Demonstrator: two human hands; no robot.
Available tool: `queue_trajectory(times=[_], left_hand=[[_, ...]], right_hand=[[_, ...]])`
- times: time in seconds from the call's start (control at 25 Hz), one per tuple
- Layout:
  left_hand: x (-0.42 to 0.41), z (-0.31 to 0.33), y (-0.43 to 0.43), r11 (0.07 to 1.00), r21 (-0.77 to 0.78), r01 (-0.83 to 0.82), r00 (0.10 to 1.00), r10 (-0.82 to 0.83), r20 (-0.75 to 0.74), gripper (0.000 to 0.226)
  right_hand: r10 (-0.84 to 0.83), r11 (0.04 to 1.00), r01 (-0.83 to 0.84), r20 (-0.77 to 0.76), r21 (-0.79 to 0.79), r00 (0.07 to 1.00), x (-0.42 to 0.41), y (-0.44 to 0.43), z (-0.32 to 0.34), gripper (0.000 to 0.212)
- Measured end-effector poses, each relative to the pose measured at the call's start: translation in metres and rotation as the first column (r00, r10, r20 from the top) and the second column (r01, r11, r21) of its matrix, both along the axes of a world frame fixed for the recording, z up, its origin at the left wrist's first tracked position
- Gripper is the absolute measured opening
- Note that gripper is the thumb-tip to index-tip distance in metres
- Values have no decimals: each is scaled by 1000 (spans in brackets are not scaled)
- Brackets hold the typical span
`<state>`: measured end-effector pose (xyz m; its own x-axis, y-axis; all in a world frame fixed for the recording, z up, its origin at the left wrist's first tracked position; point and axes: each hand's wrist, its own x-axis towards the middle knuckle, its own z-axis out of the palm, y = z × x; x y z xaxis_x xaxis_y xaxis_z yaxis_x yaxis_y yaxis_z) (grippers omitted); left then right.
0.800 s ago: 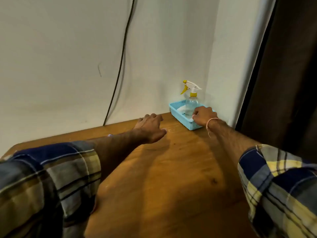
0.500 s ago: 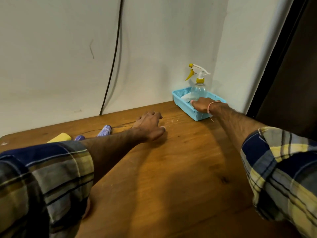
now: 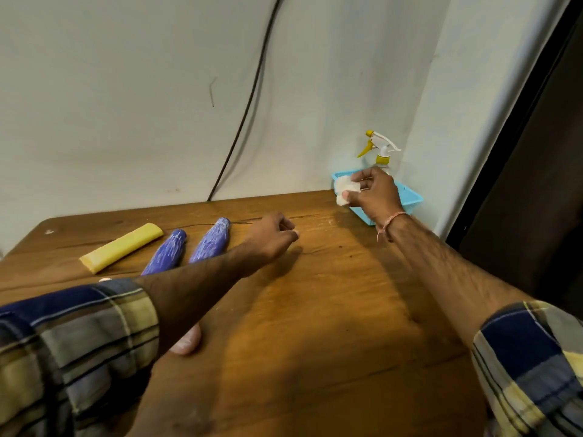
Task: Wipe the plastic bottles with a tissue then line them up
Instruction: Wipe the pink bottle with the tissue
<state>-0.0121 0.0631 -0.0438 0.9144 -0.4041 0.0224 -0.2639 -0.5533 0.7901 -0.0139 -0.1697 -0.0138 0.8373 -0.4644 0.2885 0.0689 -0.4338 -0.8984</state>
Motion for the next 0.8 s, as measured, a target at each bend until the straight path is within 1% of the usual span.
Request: queue_trajectory(times=[0.08, 0.12, 0.16, 0.2, 0.24, 0.28, 0.32, 0.4, 0.48, 0.56, 0.6, 0.68, 0.72, 0.76, 0.8], left_hand=[[-16, 2, 14, 974, -223, -48, 986, 11, -165, 19], [-24, 2, 21, 942, -324, -89, 973, 12, -232, 19], [-33, 1, 28, 903, -409, -134, 959, 15, -281, 22], [-40, 0, 37, 861, -476, -178, 949, 24, -313, 25], [-48, -1, 45, 828, -516, -219, 943, 43, -331, 27], [-56, -3, 56, 806, -533, -256, 938, 74, -339, 27], [-61, -5, 69, 796, -535, -283, 935, 105, -339, 25], [-68, -9, 97, 799, -510, -319, 933, 172, -315, 17], [-73, -12, 129, 834, -436, -337, 939, 264, -219, 11], [-80, -14, 158, 896, -296, -332, 941, 337, -36, 11], [-83, -13, 170, 926, -207, -316, 941, 333, 52, 12], [-87, -11, 190, 964, 12, -266, 953, 261, 151, 22], [-88, -11, 198, 961, 139, -240, 962, 215, 171, 31], [-89, -11, 205, 941, 272, -204, 971, 159, 178, 40], [-89, -11, 210, 900, 408, -154, 980, 86, 179, 50]], right_hand=[[109, 985, -106, -15, 135, 994, -21, 41, -11, 52], [183, 964, -178, -10, 199, 983, -32, 63, -20, 53], [258, 933, -251, 5, 259, 966, -43, 83, -27, 47], [330, 895, -321, 25, 310, 944, -53, 103, -34, 36], [389, 853, -381, 52, 357, 920, -61, 122, -39, 26], [432, 817, -425, 74, 389, 899, -67, 138, -44, 20], [439, 805, -433, 85, 405, 895, -69, 152, -48, 20], [390, 827, -390, 87, 405, 917, -68, 173, -58, 25], [341, 847, -345, 85, 404, 936, -68, 187, -74, 29], [329, 877, -334, 77, 344, 941, -69, 198, -92, 28], [334, 890, -344, 85, 301, 939, -71, 202, -100, 28], [343, 900, -363, 122, 242, 931, -71, 207, -107, 27], [347, 910, -366, 128, 196, 929, -70, 207, -108, 25], [350, 919, -367, 126, 147, 928, -70, 207, -107, 24], [358, 920, -372, 121, 126, 926, -70, 207, -108, 24]])
